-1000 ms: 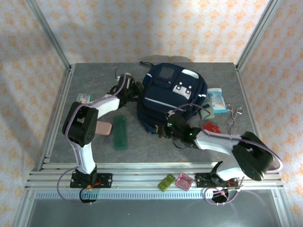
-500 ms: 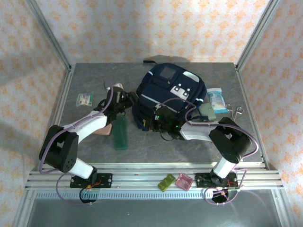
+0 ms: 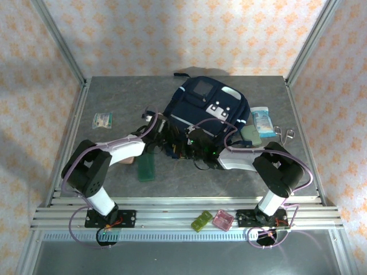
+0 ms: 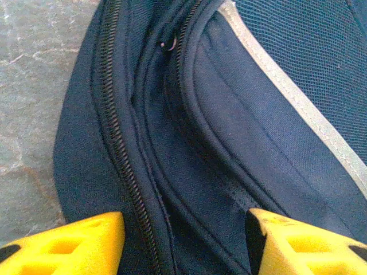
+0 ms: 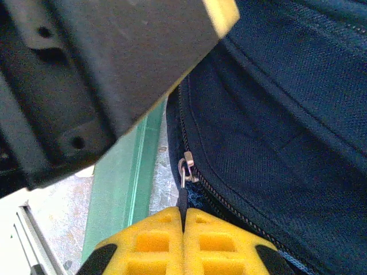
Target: Pack the student bag
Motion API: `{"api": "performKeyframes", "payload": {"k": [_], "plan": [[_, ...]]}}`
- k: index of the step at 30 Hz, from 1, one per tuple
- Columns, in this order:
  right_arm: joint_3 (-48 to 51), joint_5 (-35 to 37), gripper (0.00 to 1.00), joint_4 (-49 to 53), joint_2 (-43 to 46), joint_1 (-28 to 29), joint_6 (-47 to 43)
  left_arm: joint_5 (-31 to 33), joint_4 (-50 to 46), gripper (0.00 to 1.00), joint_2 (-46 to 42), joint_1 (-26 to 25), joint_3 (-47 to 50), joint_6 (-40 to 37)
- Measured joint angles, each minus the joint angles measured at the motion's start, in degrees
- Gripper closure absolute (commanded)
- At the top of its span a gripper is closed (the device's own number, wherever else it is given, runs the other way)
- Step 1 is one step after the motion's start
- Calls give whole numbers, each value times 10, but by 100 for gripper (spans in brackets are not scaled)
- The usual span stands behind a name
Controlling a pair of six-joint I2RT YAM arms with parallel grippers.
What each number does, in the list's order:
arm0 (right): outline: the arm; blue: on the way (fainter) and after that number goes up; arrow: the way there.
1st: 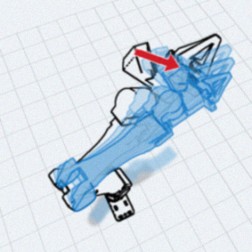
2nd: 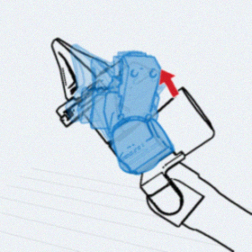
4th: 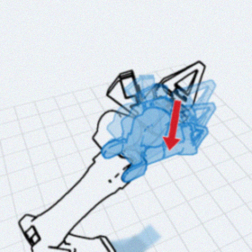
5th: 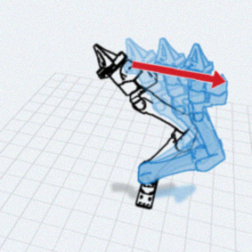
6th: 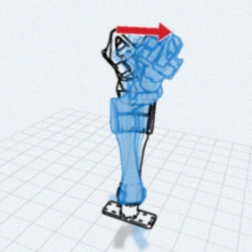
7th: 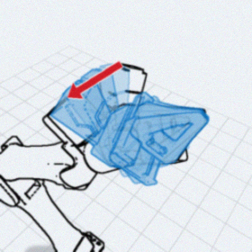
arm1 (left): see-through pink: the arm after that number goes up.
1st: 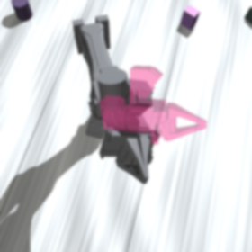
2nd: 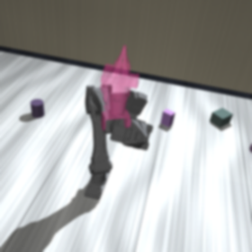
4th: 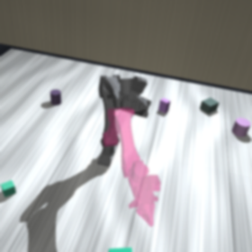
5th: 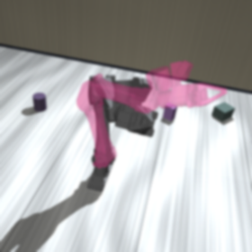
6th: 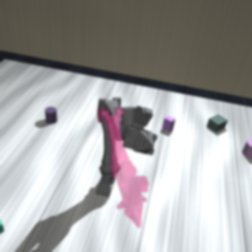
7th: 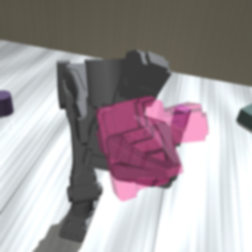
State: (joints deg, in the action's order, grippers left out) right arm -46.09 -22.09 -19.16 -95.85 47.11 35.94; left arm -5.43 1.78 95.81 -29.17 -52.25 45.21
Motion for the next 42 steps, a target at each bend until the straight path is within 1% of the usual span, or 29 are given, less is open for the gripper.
{"api": "performKeyframes", "payload": {"k": [1,2,3,4,13,22,30,33,36,41,42], "plan": [[0,0,100,0,0,0,0,5,-3,74,5,-1,-2,-2],[0,0,100,0,0,0,0,12,-6,87,9,-1,-2,-3],[0,0,100,0,-1,0,0,16,-8,96,14,-1,-2,-3],[0,1,100,0,-1,0,0,19,-12,100,20,-1,-3,-4],[8,23,100,15,10,0,-6,26,-26,100,36,6,-25,-16],[98,72,100,48,120,-7,-17,-3,-25,100,28,53,-26,-32],[187,85,100,78,231,-67,-22,-20,-47,100,25,91,-48,-57],[196,88,100,89,250,-72,-24,-22,-68,100,31,98,-78,-64],[195,88,100,85,249,-72,-23,-22,-89,100,55,102,-125,-70],[168,89,100,69,209,-63,-16,-14,-121,100,116,104,-221,-88],[157,91,100,66,194,-57,-14,-12,-126,91,127,106,-240,-92]]}}
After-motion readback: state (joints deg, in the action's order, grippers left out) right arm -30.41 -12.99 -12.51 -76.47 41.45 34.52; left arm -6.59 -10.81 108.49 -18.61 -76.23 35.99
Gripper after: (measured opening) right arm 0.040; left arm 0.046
